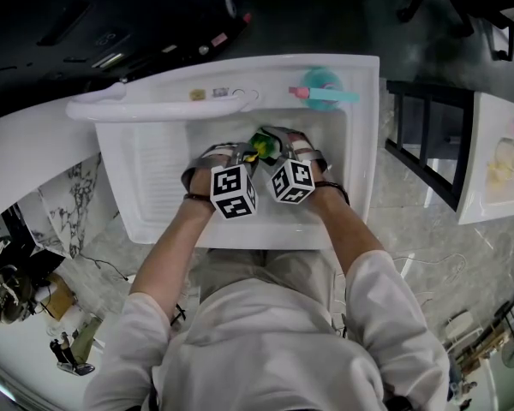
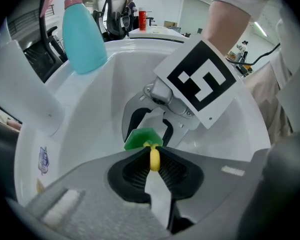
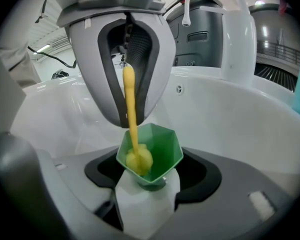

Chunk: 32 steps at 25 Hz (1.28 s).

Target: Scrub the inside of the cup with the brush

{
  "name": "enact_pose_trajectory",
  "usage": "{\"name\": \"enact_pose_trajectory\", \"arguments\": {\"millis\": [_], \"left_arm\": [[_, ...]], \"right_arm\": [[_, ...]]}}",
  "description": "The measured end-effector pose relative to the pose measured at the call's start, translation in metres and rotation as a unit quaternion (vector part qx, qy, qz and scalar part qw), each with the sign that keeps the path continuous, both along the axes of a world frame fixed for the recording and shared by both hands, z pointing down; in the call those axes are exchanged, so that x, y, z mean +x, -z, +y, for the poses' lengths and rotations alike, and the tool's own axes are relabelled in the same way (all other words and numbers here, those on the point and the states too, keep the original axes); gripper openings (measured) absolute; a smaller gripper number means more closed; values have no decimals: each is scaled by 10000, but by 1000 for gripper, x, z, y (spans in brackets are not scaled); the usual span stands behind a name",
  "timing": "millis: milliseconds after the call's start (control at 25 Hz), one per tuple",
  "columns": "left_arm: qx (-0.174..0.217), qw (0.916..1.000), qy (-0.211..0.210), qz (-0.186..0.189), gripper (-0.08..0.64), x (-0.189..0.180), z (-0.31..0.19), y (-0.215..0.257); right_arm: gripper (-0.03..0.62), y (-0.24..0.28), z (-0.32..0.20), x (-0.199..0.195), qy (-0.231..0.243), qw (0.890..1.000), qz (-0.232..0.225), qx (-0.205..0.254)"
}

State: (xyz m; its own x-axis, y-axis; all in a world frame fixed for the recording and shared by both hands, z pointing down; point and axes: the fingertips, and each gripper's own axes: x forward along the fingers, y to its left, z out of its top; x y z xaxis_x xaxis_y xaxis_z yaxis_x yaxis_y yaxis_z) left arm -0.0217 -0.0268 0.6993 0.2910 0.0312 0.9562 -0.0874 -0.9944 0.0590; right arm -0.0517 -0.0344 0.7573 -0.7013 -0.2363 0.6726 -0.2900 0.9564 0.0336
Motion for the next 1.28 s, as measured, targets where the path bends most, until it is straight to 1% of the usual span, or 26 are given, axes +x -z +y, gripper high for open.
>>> {"name": "enact_pose_trajectory", "arguments": {"millis": [120, 280, 480, 760, 1000, 1120, 1280], "left_arm": [[-4, 9999, -12, 159, 38, 11, -3, 4], [117, 9994, 49, 317, 38, 23, -14, 9], [290, 9992, 120, 227, 38, 18, -30, 11], [306, 9995, 104, 68, 38, -1, -31, 8], [143, 9996, -177, -148, 38, -11, -14, -1], [25, 9994, -312, -124, 38, -9, -4, -1], [-35, 9994, -340, -4, 38, 0, 0, 0]], "right_arm": [[304, 0, 0, 0, -7, 10000, -7, 1], [304, 0, 0, 0, -12, 10000, -7, -17], [304, 0, 1, 1, -1, 10000, 0, -36], [304, -1, 1, -1, 38, 10000, -2, -34], [304, -1, 0, 0, 29, 10000, -6, -37], [304, -1, 1, 0, 32, 10000, -16, -44], [304, -1, 0, 0, 30, 10000, -21, -51]]}}
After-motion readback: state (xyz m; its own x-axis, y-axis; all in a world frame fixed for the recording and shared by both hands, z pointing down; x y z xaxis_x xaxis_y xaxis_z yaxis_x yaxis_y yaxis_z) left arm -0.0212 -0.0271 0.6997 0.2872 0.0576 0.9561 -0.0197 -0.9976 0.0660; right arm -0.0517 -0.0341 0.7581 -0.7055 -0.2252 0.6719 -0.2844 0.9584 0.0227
